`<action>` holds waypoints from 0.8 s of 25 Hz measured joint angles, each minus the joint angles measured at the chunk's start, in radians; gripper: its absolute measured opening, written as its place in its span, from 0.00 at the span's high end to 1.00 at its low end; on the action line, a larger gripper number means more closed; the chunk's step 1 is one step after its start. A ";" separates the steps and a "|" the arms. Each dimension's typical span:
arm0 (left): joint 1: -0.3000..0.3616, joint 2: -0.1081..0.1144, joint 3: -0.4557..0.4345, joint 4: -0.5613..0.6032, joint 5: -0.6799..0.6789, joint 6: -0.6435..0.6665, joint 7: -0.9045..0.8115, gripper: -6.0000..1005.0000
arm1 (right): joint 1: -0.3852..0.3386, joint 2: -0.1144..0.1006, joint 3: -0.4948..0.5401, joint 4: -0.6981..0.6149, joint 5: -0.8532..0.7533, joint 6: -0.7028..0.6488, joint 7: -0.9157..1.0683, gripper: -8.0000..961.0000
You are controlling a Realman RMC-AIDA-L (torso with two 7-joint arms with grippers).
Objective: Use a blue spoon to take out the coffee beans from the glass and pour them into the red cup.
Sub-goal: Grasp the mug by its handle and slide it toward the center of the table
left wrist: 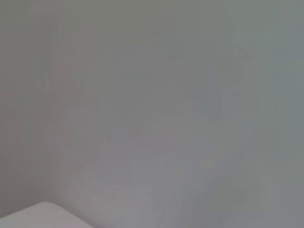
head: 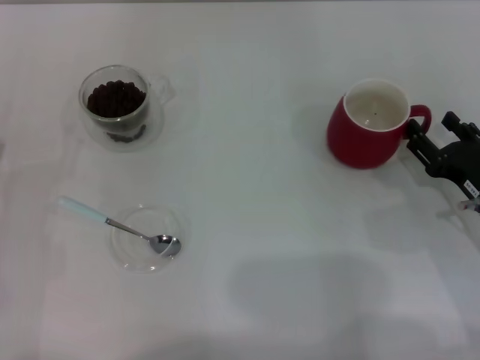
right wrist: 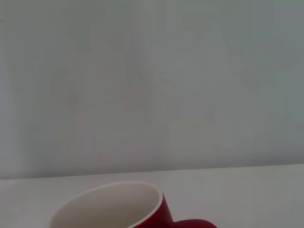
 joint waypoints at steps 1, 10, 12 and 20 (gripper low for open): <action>0.000 0.000 0.000 0.000 0.000 0.000 0.000 0.12 | 0.000 0.000 -0.003 -0.002 0.000 0.000 0.000 0.23; 0.001 0.000 0.000 -0.003 0.000 0.000 0.000 0.12 | 0.020 0.000 0.004 0.001 0.000 0.024 -0.002 0.28; 0.001 -0.001 0.000 -0.003 0.000 0.000 0.000 0.12 | 0.027 0.000 0.005 0.004 0.000 0.037 -0.002 0.29; 0.001 -0.002 0.000 -0.003 0.000 0.003 0.000 0.12 | 0.046 0.000 0.006 0.005 0.006 0.062 -0.004 0.32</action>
